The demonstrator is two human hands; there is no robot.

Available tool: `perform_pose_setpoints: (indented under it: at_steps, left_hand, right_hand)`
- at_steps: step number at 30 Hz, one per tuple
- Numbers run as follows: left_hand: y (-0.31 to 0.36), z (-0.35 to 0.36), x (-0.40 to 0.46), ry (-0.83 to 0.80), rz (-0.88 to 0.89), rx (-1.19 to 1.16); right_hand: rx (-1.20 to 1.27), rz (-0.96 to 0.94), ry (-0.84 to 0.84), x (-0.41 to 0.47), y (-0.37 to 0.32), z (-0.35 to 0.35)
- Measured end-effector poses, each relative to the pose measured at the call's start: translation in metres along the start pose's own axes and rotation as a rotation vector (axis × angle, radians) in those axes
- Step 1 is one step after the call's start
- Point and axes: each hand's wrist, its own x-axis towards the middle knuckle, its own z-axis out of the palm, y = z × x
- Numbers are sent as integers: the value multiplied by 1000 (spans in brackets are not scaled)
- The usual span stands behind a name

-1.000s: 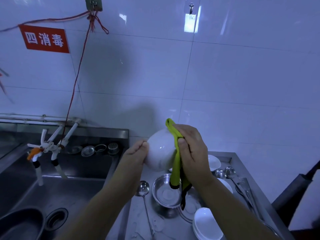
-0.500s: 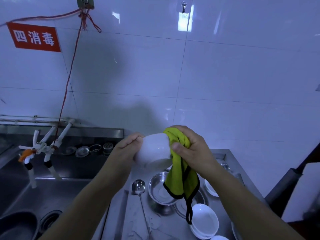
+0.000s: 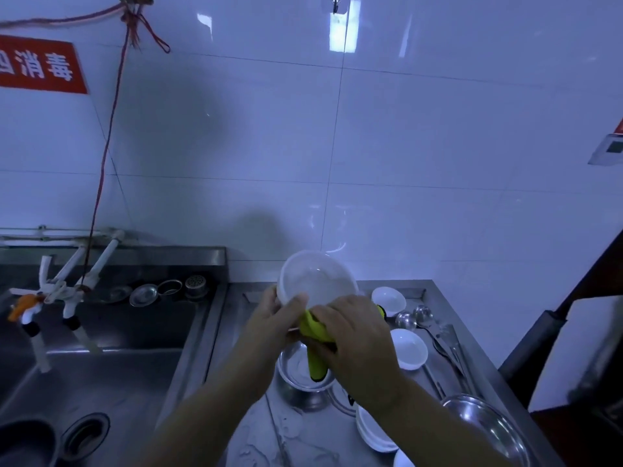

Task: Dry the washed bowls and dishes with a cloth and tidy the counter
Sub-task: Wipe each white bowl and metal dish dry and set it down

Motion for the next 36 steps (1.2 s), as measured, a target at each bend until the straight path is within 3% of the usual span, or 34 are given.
perform_pose_setpoints:
  at_steps: [4, 9, 11, 15, 18, 21, 24, 31, 33, 36]
  left_hand:
    - [-2, 6, -1, 27, 123, 116]
    - [11, -5, 7, -134, 185, 227]
    - [19, -12, 15, -247, 145, 274]
    - [30, -14, 34, -474, -98, 473]
    - [17, -1, 37, -382, -160, 394]
    - [-17, 22, 23, -190, 9, 369]
    - [-44, 44, 12, -128, 155, 518]
    - [-71, 64, 45, -363, -29, 791]
    - [-90, 72, 49, -359, -85, 769]
    - [-140, 84, 46, -316, -146, 784]
  right_hand:
    - [2, -35, -5, -9, 1, -2]
    - [-31, -320, -91, -12, 29, -17]
    - [-46, -475, -153, -11, 43, -27]
    - [-44, -698, -291, -16, 59, -39]
    - [-112, -613, -292, -26, 67, -43]
    - [-172, -419, -261, -45, 73, -48]
    - [-200, -359, -280, -66, 72, -50]
    - [-205, -473, -407, -105, 111, -85]
    - [-244, -389, -465, -120, 128, -100]
    - [-297, -113, -471, -143, 148, -122]
